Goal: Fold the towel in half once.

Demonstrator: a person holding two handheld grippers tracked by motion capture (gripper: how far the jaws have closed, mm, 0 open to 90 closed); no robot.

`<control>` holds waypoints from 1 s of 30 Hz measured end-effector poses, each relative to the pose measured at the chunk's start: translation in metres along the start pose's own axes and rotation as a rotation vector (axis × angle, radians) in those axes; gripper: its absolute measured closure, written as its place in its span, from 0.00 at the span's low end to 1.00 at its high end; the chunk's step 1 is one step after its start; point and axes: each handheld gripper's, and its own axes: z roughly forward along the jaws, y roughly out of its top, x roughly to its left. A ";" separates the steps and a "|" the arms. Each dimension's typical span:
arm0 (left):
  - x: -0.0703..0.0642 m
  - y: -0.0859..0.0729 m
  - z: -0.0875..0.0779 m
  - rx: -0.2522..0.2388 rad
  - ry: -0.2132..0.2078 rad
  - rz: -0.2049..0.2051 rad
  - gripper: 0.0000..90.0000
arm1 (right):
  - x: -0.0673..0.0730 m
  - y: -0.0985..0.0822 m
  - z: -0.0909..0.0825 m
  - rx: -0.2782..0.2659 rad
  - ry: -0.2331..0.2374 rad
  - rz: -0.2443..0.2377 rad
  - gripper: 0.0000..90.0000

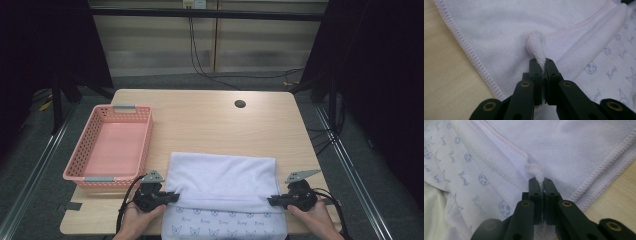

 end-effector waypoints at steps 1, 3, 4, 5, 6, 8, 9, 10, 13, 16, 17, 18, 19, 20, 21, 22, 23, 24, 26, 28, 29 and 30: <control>0.002 0.005 0.004 0.000 0.014 0.008 0.96 | -0.002 0.001 0.000 -0.004 0.002 0.006 0.98; 0.003 0.009 0.007 -0.004 0.025 0.008 0.96 | -0.005 0.001 0.000 -0.006 0.006 0.017 0.98; 0.005 0.012 0.009 -0.005 0.026 0.002 0.96 | -0.008 0.003 0.000 -0.007 0.003 0.023 0.98; 0.006 0.015 0.011 -0.005 0.025 0.000 0.96 | -0.011 0.004 0.001 -0.012 0.004 0.029 0.98; 0.008 0.018 0.014 -0.011 0.036 0.007 0.96 | -0.013 0.005 0.001 -0.014 -0.007 0.027 0.98; 0.013 0.025 0.019 -0.009 0.041 0.002 0.96 | -0.016 0.008 0.001 -0.023 -0.032 0.031 0.98; 0.013 0.030 0.023 -0.014 0.059 0.004 0.96 | -0.018 0.009 0.002 -0.031 -0.042 0.034 0.98; 0.015 0.034 0.026 -0.016 0.063 0.004 0.96 | -0.021 0.011 0.003 -0.034 -0.043 0.035 0.98; 0.024 0.045 0.034 -0.018 0.060 -0.013 0.96 | -0.031 0.018 0.004 -0.042 -0.057 0.039 0.98; 0.031 0.053 0.041 -0.038 0.061 -0.025 0.96 | -0.044 0.028 0.007 -0.045 -0.071 0.044 0.98; 0.034 0.059 0.044 -0.037 0.077 -0.026 0.96 | -0.046 0.030 0.008 -0.050 -0.090 0.036 0.98; 0.036 0.061 0.047 -0.046 0.079 -0.027 0.96 | -0.051 0.035 0.010 -0.051 -0.108 0.038 0.98; 0.043 0.068 0.051 -0.047 0.083 -0.039 0.96 | -0.060 0.042 0.013 -0.064 -0.106 0.040 0.98; 0.043 0.068 0.051 -0.047 0.083 -0.039 0.96 | -0.060 0.042 0.013 -0.064 -0.106 0.040 0.98; 0.050 0.074 0.056 -0.066 0.095 -0.053 0.96 | -0.071 0.049 0.015 -0.077 -0.121 0.051 0.98; 0.050 0.074 0.056 -0.066 0.095 -0.053 0.96 | -0.071 0.049 0.015 -0.077 -0.121 0.051 0.98; 0.055 0.080 0.059 -0.070 0.110 -0.057 0.96 | -0.075 0.052 0.017 -0.082 -0.126 0.048 0.98; 0.059 0.084 0.062 -0.073 0.113 -0.062 0.96 | -0.083 0.059 0.019 -0.084 -0.135 0.053 0.98; 0.062 0.090 0.066 -0.076 0.134 -0.058 0.96 | -0.091 0.068 0.023 -0.082 -0.142 0.064 0.98; 0.067 0.098 0.070 -0.073 0.158 -0.055 0.96 | -0.099 0.076 0.026 -0.087 -0.151 0.059 0.98; 0.070 0.100 0.071 -0.072 0.162 -0.056 0.96 | -0.107 0.083 0.029 -0.094 -0.159 0.075 0.98; 0.072 0.103 0.072 -0.076 0.167 -0.061 0.96 | -0.107 0.083 0.029 -0.094 -0.159 0.075 0.98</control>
